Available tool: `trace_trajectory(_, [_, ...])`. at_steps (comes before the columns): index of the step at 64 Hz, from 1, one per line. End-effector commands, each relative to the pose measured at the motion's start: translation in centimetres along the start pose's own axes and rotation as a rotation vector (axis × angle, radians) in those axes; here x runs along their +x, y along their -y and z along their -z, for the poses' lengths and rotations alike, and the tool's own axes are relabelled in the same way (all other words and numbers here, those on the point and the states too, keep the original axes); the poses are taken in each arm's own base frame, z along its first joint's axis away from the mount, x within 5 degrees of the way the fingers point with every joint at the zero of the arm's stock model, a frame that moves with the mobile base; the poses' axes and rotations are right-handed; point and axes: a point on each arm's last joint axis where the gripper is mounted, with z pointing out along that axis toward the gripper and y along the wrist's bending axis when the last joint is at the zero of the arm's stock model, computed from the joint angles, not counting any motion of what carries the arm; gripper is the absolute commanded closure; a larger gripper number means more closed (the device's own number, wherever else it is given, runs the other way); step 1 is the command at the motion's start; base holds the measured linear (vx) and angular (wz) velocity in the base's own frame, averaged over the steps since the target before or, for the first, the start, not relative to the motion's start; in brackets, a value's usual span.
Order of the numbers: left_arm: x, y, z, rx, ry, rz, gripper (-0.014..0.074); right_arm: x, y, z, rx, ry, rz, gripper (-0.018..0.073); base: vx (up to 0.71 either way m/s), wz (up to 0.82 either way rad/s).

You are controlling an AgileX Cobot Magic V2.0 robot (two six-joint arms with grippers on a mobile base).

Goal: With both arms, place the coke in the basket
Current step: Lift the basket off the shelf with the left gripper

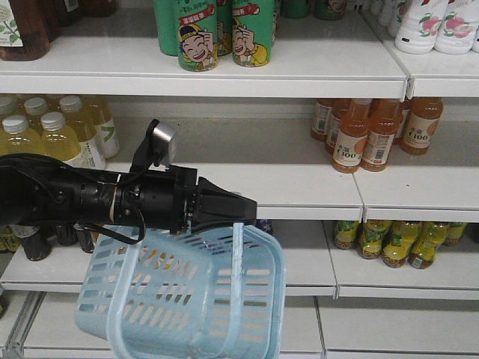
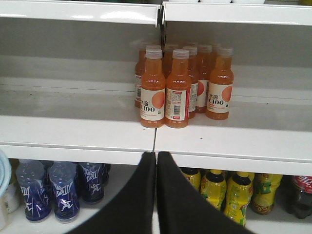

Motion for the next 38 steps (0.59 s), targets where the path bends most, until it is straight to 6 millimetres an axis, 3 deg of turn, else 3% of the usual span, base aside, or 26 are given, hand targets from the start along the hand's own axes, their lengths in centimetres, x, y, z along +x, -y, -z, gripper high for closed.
trace_trajectory(1, [1.1, 6.8, 0.4, 0.279, -0.061, -0.108, 0.0604, -0.4, -0.1, 0.1, -0.01, 0.07, 0.02, 0.0564, 0.0, 0.0])
trace_trajectory(23, [4.5, 14.6, 2.3, 0.362, -0.091, -0.332, 0.0604, -0.4, -0.1, 0.1, -0.01, 0.07, 0.02, 0.0564, 0.0, 0.0])
trace_trajectory(38, [5.2, 17.0, 3.6, 0.34, -0.024, -0.413, 0.0604, -0.4, -0.1, 0.1, -0.01, 0.07, 0.02, 0.0564, 0.0, 0.0])
